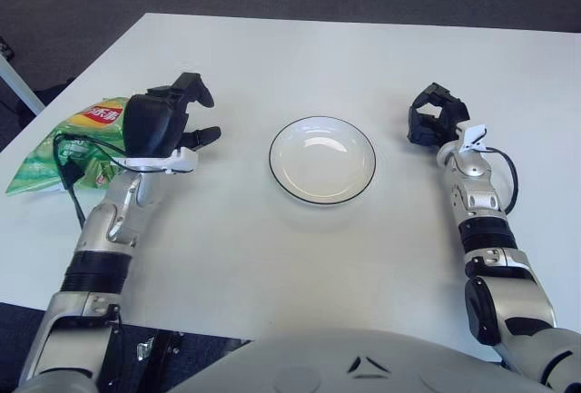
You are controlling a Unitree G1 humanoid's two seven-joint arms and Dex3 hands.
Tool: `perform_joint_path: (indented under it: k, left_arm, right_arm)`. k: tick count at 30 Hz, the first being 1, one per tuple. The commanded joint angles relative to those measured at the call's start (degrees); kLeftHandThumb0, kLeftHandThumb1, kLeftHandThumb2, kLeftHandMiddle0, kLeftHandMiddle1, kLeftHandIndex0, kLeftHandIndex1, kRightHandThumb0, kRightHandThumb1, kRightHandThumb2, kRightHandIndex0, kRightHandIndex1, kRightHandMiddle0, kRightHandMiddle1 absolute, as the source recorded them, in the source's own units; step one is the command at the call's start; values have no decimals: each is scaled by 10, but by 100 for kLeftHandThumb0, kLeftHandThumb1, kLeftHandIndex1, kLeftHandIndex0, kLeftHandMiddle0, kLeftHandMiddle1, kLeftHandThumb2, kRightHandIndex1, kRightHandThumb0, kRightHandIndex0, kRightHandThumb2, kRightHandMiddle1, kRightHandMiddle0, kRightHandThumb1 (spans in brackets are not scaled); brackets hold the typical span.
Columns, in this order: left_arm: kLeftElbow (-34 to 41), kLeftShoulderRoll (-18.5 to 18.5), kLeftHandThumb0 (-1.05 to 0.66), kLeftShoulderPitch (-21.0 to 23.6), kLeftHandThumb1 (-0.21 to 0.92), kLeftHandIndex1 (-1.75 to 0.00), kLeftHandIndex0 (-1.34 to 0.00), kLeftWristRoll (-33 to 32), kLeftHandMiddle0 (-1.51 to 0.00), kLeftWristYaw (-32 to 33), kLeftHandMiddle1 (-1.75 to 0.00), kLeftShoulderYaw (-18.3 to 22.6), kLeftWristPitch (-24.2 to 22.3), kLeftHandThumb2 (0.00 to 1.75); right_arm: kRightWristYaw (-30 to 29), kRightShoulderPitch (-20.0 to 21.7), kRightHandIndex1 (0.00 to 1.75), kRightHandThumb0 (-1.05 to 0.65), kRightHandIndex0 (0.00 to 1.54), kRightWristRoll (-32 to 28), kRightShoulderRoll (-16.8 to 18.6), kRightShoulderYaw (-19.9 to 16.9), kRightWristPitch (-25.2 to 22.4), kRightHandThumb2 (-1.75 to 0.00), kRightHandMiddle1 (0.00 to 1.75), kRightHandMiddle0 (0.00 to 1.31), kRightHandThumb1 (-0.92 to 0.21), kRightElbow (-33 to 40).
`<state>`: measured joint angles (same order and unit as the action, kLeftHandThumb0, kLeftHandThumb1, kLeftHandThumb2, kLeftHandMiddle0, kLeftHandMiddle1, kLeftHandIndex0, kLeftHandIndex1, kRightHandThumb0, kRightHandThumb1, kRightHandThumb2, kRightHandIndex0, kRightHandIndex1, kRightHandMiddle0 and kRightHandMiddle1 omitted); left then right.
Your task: Put the snack into the plate.
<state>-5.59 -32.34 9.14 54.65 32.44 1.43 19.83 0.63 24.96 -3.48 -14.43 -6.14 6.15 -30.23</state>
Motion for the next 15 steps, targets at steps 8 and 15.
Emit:
perform_joint_path:
  k: [8,15]
  left_arm:
    - [5,-79,-71,-22,73,-155,-28,114,-28,45,-140,-9,-90,76]
    - [18,-90,-95,-25,90,-144,-23,121,-20,36,-122,-16,-126,63]
  right_arm:
    - [10,-42,175,-48,129,15,6,11,-33,-131,175,61,-32,-30]
    - [10,-44,175,-48,129,13,5,11,-34,-131,175,61,-33,-30]
